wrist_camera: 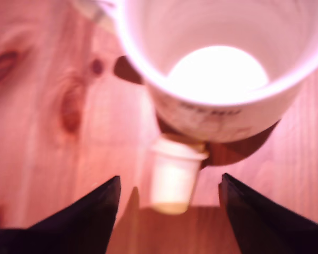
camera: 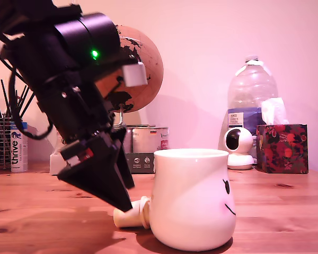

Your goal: Pick up the coffee capsules from the table one by one and drop them inside the nearest coffee cup

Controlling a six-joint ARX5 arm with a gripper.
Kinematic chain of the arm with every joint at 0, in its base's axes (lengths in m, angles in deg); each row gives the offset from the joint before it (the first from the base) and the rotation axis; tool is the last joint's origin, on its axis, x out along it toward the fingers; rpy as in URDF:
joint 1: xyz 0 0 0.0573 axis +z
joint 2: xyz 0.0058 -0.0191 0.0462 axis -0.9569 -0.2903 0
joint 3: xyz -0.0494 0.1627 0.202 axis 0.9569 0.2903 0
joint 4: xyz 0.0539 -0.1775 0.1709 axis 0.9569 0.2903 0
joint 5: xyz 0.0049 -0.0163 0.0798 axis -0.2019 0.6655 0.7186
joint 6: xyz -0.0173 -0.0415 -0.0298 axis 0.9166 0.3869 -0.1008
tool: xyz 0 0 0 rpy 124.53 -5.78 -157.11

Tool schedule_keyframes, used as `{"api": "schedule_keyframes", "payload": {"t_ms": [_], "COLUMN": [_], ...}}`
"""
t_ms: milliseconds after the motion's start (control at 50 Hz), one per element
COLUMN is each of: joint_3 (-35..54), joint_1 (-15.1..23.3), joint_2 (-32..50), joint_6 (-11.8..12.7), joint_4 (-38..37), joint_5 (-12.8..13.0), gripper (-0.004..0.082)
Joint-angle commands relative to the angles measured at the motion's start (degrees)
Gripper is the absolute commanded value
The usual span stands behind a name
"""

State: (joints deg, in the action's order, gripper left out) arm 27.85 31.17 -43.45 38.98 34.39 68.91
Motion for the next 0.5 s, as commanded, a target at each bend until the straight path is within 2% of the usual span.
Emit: {"api": "schedule_keyframes", "payload": {"t_ms": [0,480], "joint_3": [-0.3,-1.5], "joint_1": [-0.3,-1.1], "joint_2": [-1.7,-5.7], "joint_6": [-0.2,-0.3], "joint_4": [-0.3,-1.8], "joint_5": [-0.7,-1.9], "gripper": [0.0545,0.051]}}
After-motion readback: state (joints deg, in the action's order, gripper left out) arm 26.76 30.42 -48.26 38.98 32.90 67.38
